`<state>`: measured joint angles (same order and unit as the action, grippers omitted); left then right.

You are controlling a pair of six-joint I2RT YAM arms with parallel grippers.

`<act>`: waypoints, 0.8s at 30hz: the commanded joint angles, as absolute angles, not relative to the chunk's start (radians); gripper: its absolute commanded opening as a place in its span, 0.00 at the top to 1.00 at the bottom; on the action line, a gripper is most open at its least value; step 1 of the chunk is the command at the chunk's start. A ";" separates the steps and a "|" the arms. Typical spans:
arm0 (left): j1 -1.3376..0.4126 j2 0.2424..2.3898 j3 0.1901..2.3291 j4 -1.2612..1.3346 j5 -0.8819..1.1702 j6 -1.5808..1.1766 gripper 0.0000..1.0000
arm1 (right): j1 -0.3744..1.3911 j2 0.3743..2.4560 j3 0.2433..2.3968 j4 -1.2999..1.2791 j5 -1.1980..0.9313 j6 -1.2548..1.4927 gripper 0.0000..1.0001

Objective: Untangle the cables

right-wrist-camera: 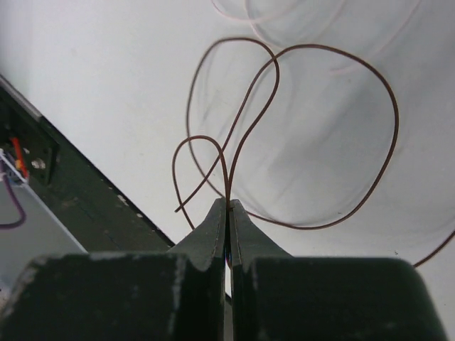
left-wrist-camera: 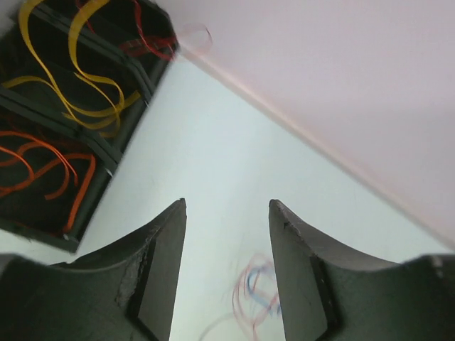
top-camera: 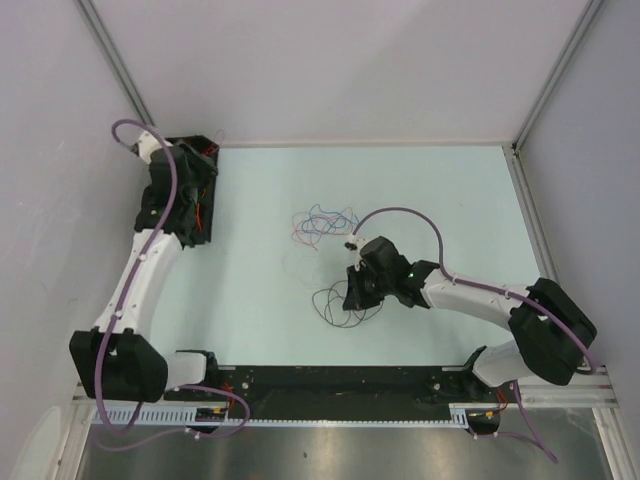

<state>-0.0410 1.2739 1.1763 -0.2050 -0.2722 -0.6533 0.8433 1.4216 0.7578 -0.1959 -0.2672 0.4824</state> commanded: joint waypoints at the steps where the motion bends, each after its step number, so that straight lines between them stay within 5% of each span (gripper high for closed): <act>1: -0.147 1.186 1.095 -0.297 -0.209 -0.523 0.45 | 0.848 1.374 0.873 -0.250 -0.227 0.480 1.00; 12: -0.325 0.914 0.668 -0.183 0.234 -0.535 0.47 | 0.844 1.431 1.075 -0.302 -0.196 0.466 1.00; 24: -0.416 0.883 0.434 0.171 0.322 -0.558 0.30 | 0.887 1.473 1.100 -0.348 -0.169 0.439 1.00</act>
<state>-0.4026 0.8593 0.4873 -0.0486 0.2577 -0.5419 0.8562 1.4681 1.0653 -0.3187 -0.1955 0.4690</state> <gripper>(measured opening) 0.676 0.017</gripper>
